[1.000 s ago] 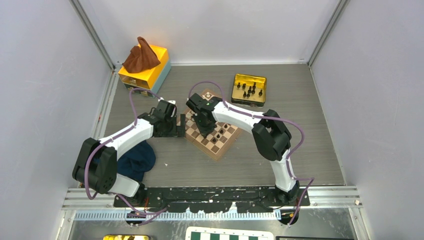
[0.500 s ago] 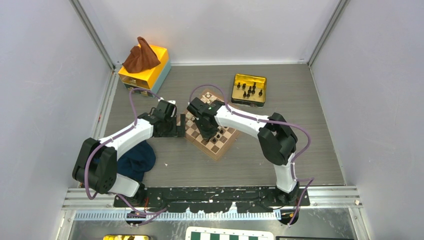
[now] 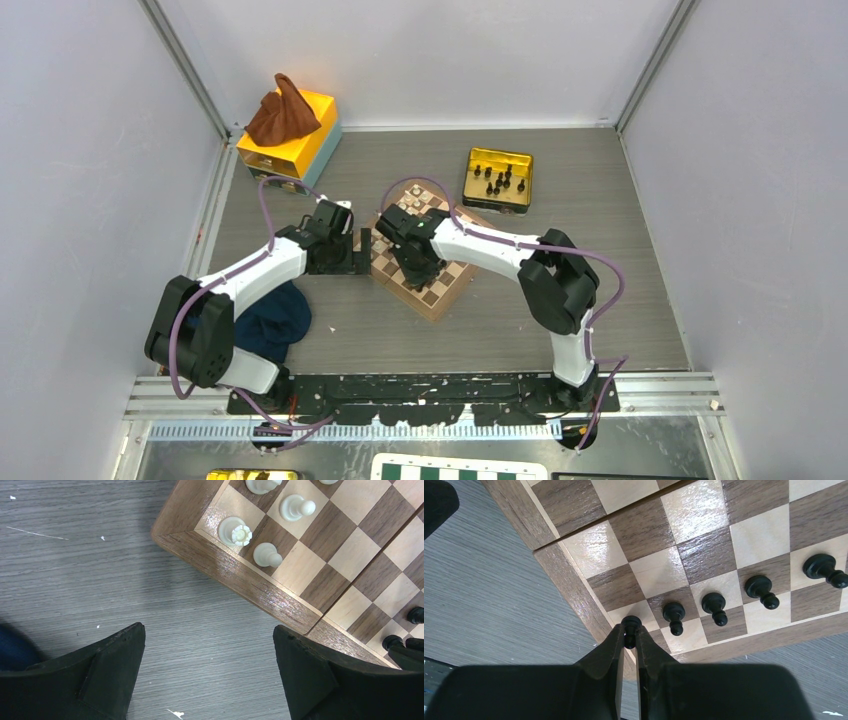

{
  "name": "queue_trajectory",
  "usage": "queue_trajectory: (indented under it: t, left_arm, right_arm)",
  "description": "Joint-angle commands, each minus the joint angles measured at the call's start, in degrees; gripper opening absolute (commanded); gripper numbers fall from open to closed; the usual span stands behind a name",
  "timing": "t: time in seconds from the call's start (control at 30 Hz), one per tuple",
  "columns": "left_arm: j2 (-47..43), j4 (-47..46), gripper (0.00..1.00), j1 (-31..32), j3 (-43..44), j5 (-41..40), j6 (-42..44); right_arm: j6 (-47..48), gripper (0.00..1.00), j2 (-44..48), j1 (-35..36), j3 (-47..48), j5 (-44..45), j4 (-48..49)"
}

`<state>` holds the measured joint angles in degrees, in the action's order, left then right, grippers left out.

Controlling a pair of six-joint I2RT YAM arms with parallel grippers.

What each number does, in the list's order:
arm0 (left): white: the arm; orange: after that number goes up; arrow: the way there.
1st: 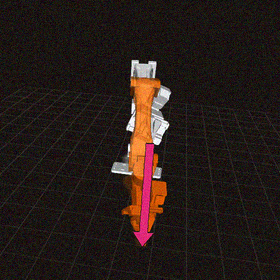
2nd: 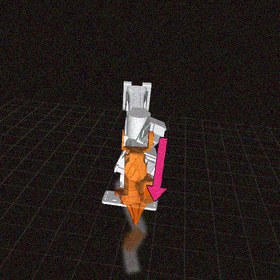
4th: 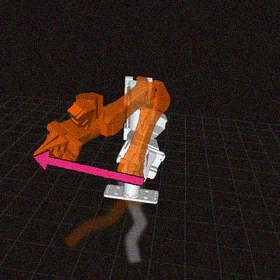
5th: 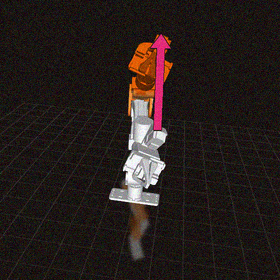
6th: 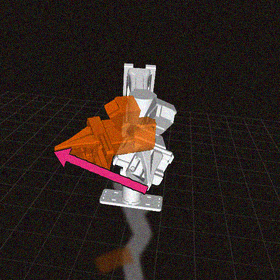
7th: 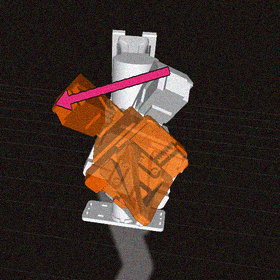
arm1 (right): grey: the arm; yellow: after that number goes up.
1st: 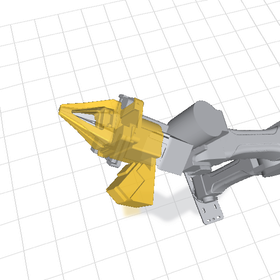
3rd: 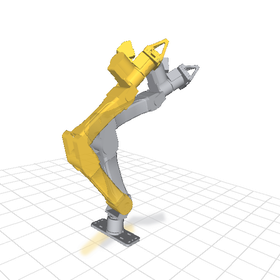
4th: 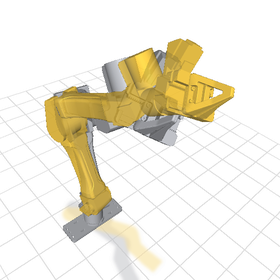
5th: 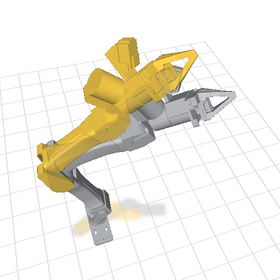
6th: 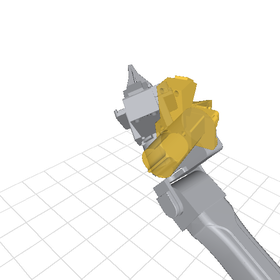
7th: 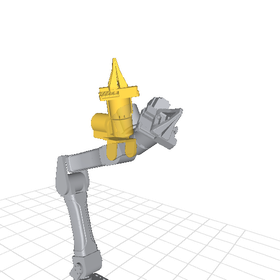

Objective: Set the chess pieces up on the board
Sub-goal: Place the chess piece on the chessboard.

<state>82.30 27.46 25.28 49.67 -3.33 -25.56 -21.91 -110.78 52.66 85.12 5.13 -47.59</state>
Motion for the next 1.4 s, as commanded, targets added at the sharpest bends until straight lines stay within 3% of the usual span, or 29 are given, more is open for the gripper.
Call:
queue_trajectory:
  t: [0.0,0.47,0.97,1.37]
  left_arm:
    - [-0.6,-1.9,1.00,0.2,1.2,0.9,-0.7]
    - [-0.6,-1.9,1.00,0.2,1.2,0.8,-0.7]
    - [-0.5,-1.9,1.00,0.2,1.2,0.8,-0.7]
    - [-0.6,-2.0,1.00,0.3,1.2,0.7,-0.7]
  right_arm:
    - [-1.0,0.13,4.1,0.3,-0.6,1.0,1.5]
    - [-0.8,0.14,3.3,0.4,-1.0,0.6,2.2]
    - [-0.8,0.27,3.0,0.4,-1.0,0.1,2.1]
    - [-0.6,0.31,3.8,0.5,0.7,0.4,1.1]
